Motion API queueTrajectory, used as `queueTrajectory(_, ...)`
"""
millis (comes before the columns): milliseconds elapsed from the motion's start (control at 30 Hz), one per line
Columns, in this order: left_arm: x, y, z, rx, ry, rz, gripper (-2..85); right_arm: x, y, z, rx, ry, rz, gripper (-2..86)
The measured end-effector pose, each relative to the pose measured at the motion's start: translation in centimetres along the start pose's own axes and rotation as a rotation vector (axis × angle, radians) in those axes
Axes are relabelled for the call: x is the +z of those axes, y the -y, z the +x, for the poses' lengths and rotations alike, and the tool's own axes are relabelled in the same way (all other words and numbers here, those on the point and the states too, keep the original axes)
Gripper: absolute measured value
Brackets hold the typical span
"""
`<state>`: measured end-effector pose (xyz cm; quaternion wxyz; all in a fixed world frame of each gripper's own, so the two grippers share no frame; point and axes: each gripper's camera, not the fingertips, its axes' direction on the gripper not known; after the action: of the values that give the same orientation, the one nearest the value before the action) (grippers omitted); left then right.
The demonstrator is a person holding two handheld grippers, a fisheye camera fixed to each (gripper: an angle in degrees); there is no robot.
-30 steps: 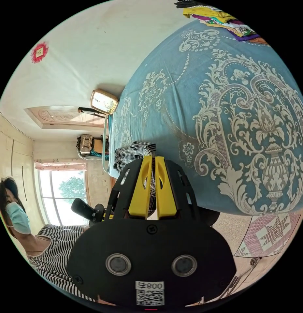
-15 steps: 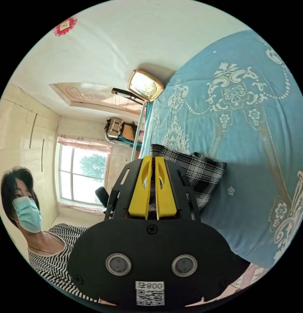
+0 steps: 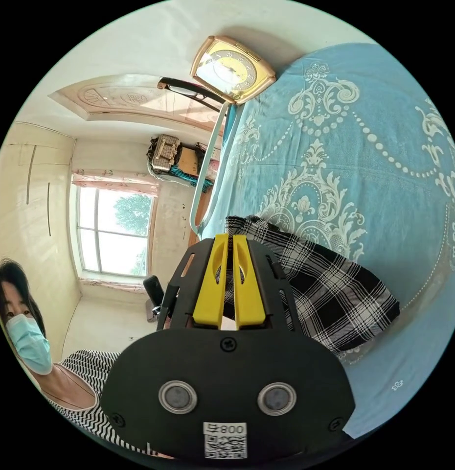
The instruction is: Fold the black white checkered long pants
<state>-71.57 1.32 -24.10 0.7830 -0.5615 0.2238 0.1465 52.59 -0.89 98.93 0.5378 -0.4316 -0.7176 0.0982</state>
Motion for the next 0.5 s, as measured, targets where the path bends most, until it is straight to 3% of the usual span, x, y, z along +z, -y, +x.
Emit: queueTrajectory(500, -7.7, 0.6, -12.2, -0.152, 0.079, 0.045, 0.9, 15.9, 4.9, 7.4, 0.058, -0.046, -0.126, 1.7)
